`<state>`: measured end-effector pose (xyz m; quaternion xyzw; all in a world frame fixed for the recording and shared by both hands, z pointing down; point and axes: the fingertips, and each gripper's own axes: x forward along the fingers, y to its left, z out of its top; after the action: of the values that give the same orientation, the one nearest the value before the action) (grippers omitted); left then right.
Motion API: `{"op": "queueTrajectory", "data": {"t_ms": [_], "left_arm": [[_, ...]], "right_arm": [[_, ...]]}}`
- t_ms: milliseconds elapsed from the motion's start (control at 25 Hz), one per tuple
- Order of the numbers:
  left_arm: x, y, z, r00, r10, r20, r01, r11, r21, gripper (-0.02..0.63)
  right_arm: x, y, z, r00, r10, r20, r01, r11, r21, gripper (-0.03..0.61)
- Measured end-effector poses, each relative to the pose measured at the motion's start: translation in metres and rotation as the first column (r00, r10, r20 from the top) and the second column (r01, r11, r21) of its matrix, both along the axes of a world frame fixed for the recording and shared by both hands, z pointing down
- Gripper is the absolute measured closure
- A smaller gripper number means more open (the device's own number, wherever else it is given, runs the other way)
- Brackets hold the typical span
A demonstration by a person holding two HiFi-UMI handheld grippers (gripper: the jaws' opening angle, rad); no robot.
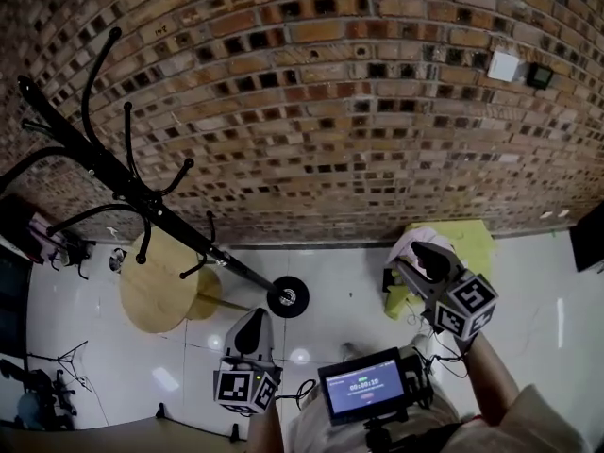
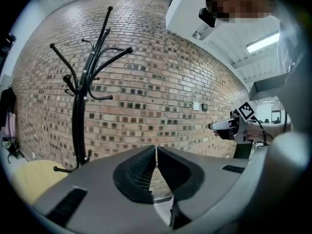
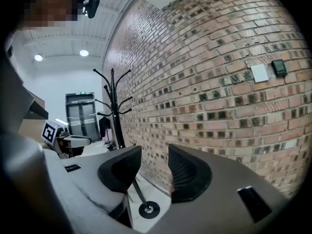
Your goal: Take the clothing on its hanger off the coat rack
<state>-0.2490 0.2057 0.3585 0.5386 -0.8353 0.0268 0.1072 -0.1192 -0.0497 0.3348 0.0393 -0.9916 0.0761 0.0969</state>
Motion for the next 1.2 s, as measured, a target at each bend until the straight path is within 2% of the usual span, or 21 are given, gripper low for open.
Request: {"op": "queueTrajectory", "data": {"t_ms": [320,520,680,880,1080,1200], "left_arm": [[-0.036,0.068,0.016,0.995,-0.095,-0.011,0.095,0.995,0.004,0.589],[-0.047,0.083,0.031,0.991,-0.12,-0.06,0.121,0.992,0.015,0.591],[-0.051,0.082,0.041,0.992,-0.093,-0.083,0.094,0.996,0.011,0.591],[-0.055,0.065,0.028,0.998,-0.039,-0.043,0.041,0.998,0.048,0.589],[-0.051,0.056,0.023,0.999,-0.003,-0.032,0.005,0.998,0.06,0.59],[-0.044,0.056,0.021,0.999,0.027,-0.019,-0.026,0.998,0.05,0.591]], "right_arm": [[-0.049,0.069,0.034,0.994,-0.093,-0.056,0.092,0.995,-0.03,0.407],[-0.065,0.096,0.062,0.972,-0.17,-0.163,0.171,0.985,-0.008,0.403],[-0.08,0.109,0.062,0.962,-0.198,-0.188,0.208,0.978,0.033,0.403],[-0.084,0.108,0.069,0.957,-0.191,-0.22,0.211,0.975,0.069,0.407],[-0.082,0.108,0.071,0.964,-0.167,-0.206,0.187,0.979,0.08,0.411],[-0.086,0.117,0.051,0.98,-0.152,-0.131,0.162,0.985,0.064,0.411]]}}
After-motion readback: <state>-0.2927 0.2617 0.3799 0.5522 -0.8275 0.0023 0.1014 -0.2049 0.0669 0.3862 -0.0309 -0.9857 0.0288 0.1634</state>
